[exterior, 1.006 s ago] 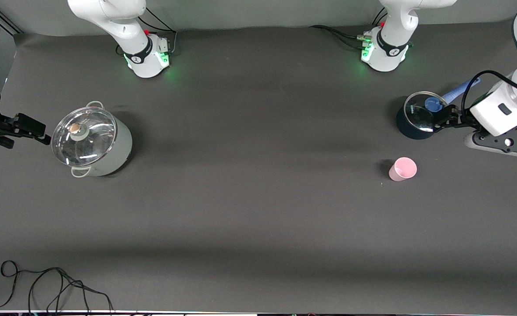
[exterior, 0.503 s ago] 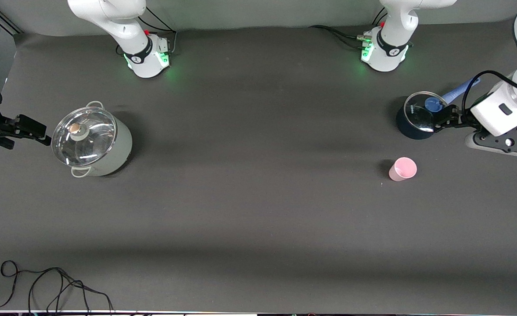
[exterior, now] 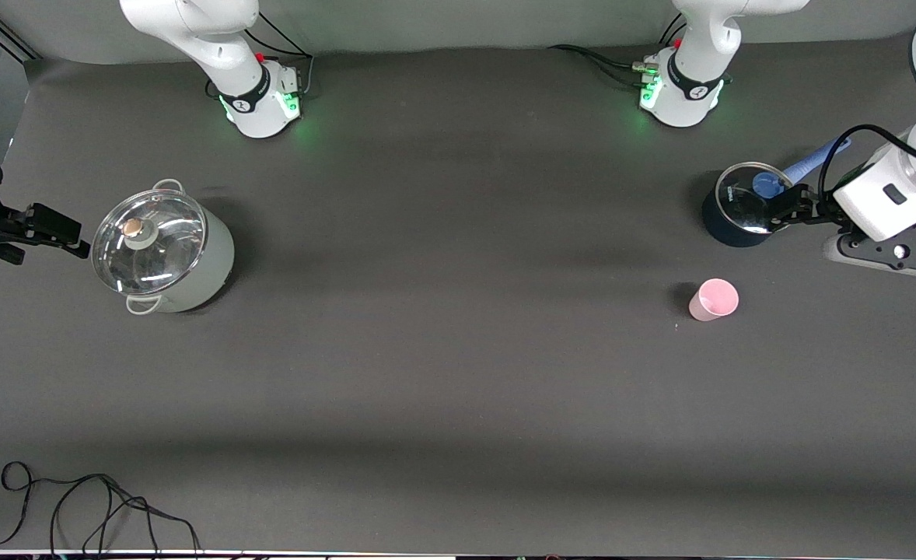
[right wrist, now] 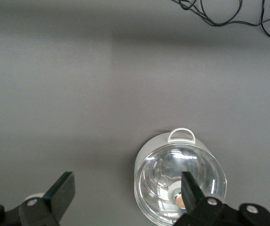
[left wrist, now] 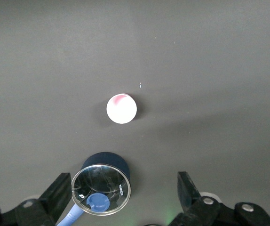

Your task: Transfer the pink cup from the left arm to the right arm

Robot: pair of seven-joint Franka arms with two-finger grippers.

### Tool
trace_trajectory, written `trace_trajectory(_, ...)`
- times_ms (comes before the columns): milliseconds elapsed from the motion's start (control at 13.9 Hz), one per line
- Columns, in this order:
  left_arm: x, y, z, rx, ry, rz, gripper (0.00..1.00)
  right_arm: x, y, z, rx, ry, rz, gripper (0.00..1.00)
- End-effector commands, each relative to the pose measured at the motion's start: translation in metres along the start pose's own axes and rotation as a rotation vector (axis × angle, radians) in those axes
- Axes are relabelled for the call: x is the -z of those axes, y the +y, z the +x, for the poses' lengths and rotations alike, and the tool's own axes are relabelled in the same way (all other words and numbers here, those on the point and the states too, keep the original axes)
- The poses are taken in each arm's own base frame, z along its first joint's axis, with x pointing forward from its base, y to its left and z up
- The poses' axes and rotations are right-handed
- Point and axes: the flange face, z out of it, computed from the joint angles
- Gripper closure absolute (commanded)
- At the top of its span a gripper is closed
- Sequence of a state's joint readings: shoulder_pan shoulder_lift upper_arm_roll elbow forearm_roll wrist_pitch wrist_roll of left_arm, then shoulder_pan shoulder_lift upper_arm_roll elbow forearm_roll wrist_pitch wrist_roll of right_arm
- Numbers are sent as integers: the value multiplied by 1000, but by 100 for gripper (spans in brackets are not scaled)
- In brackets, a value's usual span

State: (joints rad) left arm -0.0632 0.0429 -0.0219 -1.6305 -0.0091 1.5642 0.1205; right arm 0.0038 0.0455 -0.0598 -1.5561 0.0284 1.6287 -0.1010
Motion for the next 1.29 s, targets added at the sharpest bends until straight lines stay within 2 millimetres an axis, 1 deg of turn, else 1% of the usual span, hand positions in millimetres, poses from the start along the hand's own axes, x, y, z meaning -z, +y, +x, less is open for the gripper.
trace_trajectory(0, 0, -7, -6, -14, -8, -4, 0, 5, 1, 3, 11, -3, -8, 0)
trace_trajectory(144, -1, -13, -7, -130, -10, -1, 0, 6, 1, 3, 11, -2, -8, 0)
trace_trajectory(287, -5, -40, -10, -289, -22, -9, 0, 5, 1, 3, 11, -3, -8, 0)
trace_trajectory(503, -12, -75, -11, -473, -23, -21, 0, 5, 0, 3, 13, -3, -8, 0)
trace_trajectory(719, -10, -113, -15, -701, 24, -22, 0, 5, 1, 3, 11, -3, -8, 0)
trace_trajectory(790, -10, -128, -17, -783, 41, -17, 0, 5, 0, 3, 13, -3, -8, 0)
trace_trajectory(934, -8, -150, -21, -891, 100, -30, 1, 5, 1, 3, 11, -3, -8, 0)
trace_trajectory(1078, -17, -182, -29, -973, 172, -86, 1, 4, 1, 2, 11, -5, -8, 0)
trace_trajectory(1222, -30, -213, -33, -1060, 251, -135, 1, 4, 1, 2, 11, -5, -8, 0)
